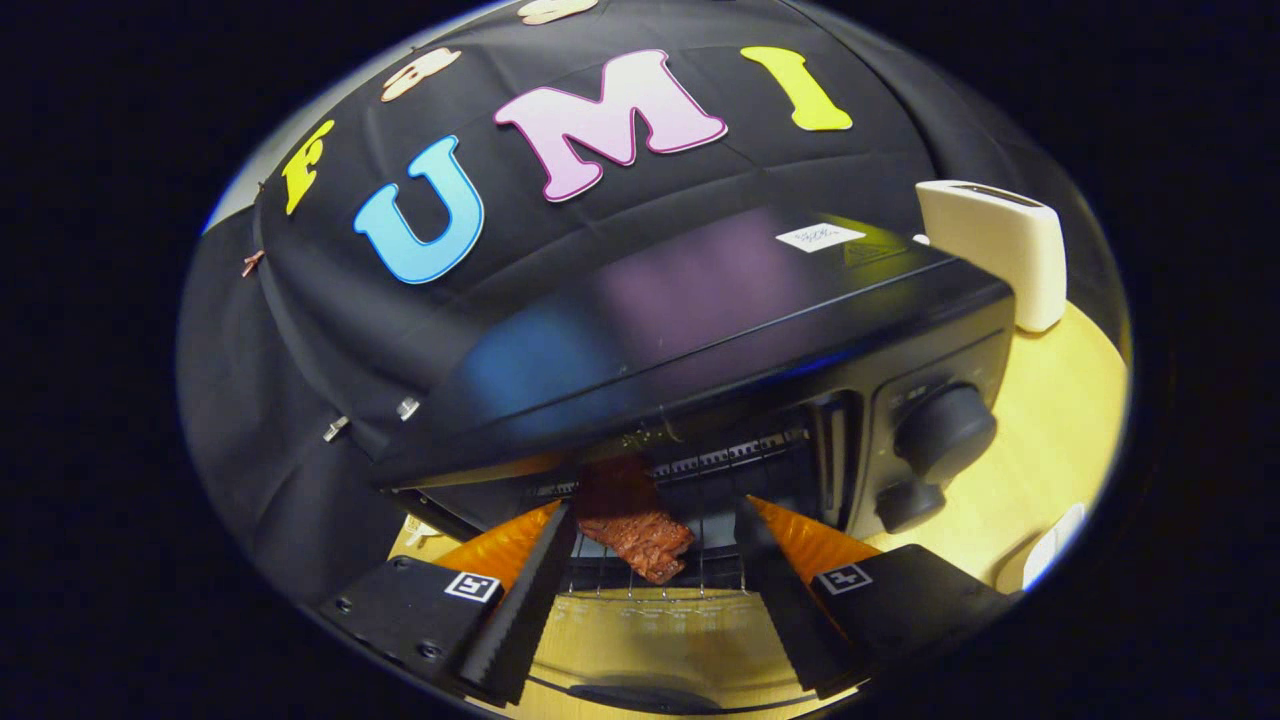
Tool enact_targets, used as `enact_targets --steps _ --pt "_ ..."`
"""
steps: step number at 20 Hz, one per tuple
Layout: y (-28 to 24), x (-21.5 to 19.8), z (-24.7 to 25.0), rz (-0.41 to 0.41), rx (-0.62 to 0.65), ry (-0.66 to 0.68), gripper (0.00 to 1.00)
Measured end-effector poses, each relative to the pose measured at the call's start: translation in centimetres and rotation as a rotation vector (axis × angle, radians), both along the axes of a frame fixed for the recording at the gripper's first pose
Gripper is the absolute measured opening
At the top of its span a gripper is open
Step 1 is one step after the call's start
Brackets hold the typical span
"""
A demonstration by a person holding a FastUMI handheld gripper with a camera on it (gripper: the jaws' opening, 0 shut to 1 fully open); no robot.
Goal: Open the toaster oven, put the food inside, and close the toaster oven door.
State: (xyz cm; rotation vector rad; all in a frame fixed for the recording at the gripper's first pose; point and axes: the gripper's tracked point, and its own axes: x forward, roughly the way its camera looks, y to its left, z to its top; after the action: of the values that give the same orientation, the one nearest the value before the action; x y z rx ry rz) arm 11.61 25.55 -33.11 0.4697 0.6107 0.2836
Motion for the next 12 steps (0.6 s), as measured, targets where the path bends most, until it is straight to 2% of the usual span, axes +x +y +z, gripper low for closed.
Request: enact_targets --steps 6,12 --pt "-1.8 -3.7 2.0 -0.010 -0.112 0.030 0.98" --pt "-2.3 -7.7 3.6 0.005 -0.173 0.059 0.98"
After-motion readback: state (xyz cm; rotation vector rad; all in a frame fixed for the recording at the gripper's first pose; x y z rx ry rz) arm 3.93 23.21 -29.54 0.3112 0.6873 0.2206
